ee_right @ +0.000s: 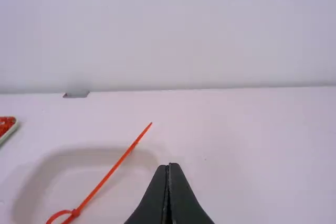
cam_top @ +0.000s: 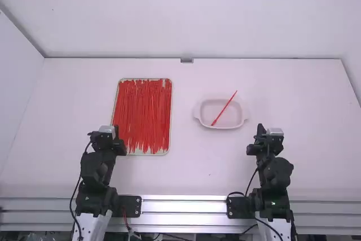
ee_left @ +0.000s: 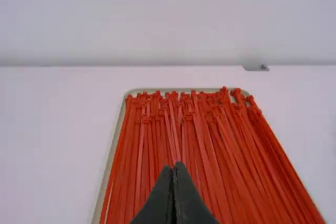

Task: Fasten the cable tie

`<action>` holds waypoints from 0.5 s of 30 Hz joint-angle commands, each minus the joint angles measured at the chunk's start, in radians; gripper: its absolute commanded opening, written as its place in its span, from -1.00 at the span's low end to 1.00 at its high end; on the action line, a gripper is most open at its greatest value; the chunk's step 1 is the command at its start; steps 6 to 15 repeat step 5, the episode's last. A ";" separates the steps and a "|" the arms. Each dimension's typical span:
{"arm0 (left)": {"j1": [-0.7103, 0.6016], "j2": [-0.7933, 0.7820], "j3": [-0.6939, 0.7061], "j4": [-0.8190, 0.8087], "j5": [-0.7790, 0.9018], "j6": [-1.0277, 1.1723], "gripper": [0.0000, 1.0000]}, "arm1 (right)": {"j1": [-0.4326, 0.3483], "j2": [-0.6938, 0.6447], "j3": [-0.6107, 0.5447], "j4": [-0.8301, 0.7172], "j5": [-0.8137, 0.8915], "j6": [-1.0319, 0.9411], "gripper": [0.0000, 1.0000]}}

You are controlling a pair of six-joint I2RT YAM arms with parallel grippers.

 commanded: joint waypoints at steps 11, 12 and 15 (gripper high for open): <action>0.000 -0.051 -0.011 -0.002 -0.002 0.006 -1.00 | 0.002 -0.009 -0.011 -0.006 0.000 0.006 -1.00; 0.000 -0.051 -0.011 -0.002 -0.002 0.006 -1.00 | 0.002 -0.009 -0.011 -0.006 0.000 0.006 -1.00; 0.000 -0.051 -0.011 -0.002 -0.002 0.006 -1.00 | 0.002 -0.009 -0.011 -0.006 0.000 0.006 -1.00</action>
